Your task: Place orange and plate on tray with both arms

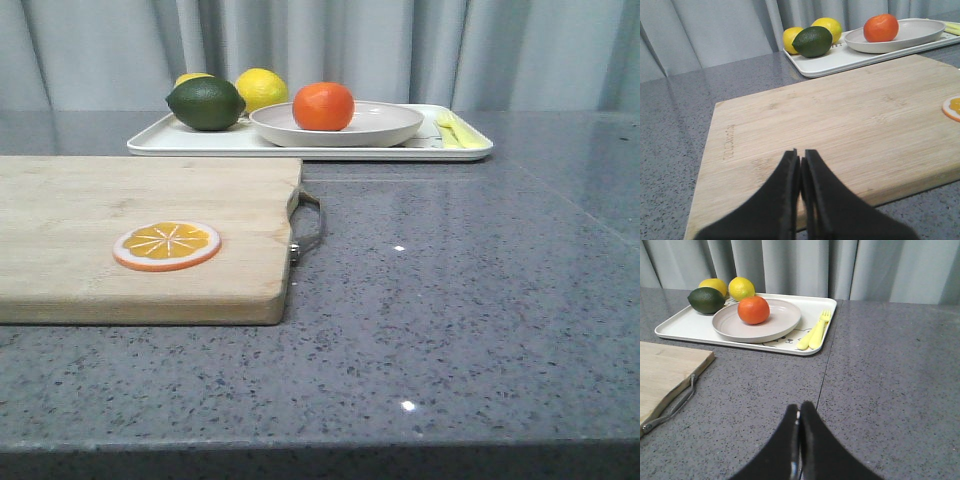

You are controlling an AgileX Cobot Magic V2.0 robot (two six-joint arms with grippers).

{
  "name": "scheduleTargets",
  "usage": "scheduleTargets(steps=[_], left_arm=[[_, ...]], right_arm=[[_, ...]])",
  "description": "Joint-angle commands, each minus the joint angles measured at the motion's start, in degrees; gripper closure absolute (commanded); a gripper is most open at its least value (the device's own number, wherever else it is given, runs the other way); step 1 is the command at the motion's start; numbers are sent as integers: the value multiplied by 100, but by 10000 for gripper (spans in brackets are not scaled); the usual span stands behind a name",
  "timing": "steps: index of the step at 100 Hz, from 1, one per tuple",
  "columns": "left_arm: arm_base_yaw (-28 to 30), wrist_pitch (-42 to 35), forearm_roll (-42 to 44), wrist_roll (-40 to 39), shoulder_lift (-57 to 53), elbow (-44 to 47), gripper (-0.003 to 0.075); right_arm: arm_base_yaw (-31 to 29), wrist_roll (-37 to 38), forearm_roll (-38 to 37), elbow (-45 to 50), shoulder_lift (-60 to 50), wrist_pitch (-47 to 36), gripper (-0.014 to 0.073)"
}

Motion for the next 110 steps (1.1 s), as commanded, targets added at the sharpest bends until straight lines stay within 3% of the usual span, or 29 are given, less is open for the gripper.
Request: scheduleTargets(steps=[1,66,94,110], left_arm=[[21,-407,-29,-79,-192,43,739],[21,-407,-29,-79,-192,43,739],[21,-407,-29,-79,-192,43,739],[21,-407,-29,-79,-192,43,739]], right_arm=[[-37,-48,0,-129,44,-426,661],[13,-60,-129,-77,44,-560,661],[16,92,-787,884,-323,-1170,661],[16,733,-1464,1806,-843,-2169,661]])
